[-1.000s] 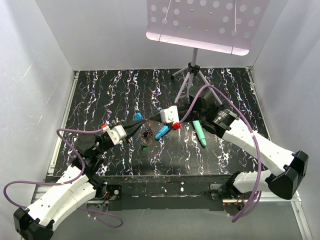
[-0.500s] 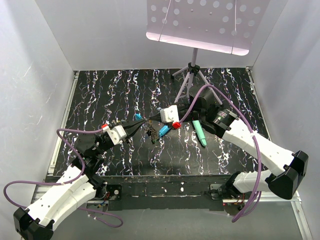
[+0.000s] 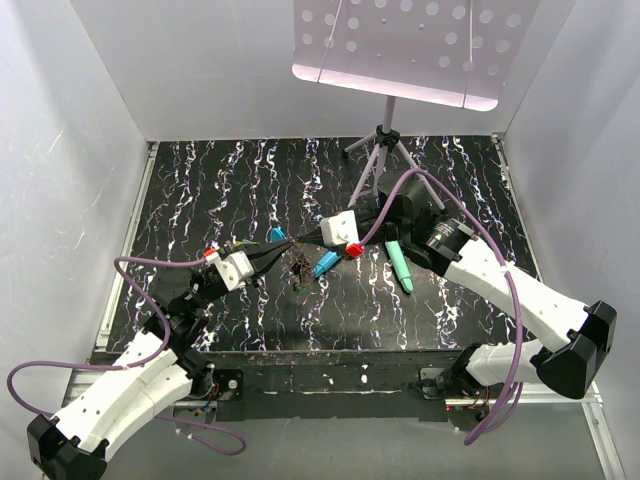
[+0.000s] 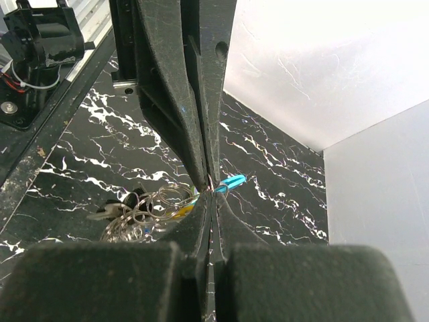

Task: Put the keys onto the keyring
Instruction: Insert the key onto the keyring.

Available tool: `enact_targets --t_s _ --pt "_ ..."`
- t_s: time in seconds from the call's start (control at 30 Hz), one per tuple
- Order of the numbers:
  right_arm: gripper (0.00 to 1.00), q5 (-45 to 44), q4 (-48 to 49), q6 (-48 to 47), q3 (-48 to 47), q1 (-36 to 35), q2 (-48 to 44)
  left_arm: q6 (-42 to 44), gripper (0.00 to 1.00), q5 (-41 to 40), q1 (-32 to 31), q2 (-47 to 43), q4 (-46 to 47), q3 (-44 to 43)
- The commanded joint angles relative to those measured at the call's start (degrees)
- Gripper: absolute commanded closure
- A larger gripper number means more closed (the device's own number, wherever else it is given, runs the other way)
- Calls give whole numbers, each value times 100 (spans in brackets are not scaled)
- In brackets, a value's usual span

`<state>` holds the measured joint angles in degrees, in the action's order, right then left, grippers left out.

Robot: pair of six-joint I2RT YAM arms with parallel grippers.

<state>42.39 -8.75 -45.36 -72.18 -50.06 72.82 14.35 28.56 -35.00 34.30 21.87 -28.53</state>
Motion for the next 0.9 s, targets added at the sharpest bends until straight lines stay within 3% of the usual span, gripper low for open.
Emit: enact_targets --t_s 0.0,0.87 --pt "99 164 216 -7 -173 -47 13 33 100 45 -24 -82 213 -73" --pt "99 243 -197 -122 -437 -65 145 77 100 168 -24 -64 63 -144"
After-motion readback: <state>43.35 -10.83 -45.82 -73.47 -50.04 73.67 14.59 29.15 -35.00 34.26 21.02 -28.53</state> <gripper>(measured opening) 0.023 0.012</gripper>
